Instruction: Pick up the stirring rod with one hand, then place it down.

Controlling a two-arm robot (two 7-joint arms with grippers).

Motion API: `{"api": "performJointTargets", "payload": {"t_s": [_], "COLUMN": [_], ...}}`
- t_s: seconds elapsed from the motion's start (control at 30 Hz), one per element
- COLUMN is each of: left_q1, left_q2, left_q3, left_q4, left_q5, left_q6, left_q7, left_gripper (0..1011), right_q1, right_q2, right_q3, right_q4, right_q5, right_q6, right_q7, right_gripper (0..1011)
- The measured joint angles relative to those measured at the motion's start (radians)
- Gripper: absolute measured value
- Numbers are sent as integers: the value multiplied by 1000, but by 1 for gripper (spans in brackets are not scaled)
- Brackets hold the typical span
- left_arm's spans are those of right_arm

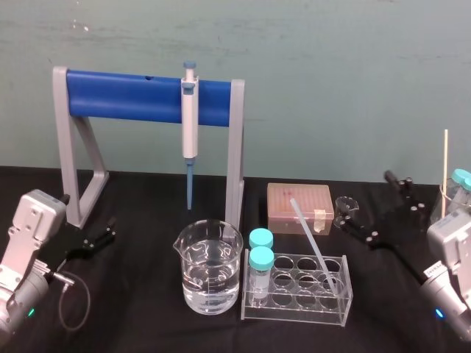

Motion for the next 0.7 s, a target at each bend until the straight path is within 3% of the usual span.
{"api": "performJointTargets", "payload": {"t_s": [0.23,0.43,0.7], "left_q1": [0,0,0], "left_q2": [0,0,0], "left_q3": [0,0,0], "left_q4": [0,0,0], "left_q5": [0,0,0], "left_q6": [0,0,0], "left_q7": [0,0,0], "left_gripper": [1000,1000,1001], "right_q1": [8,20,56], "right_q2": [1,-6,-27], "right_q3": [-23,-37,-52], "right_q4": [-2,5,36], "right_q5": [-22,-20,66], "right_q6": [-77,-112,-112], "right_q7": [74,130,250], "right_gripper": [1003,1003,1003]}}
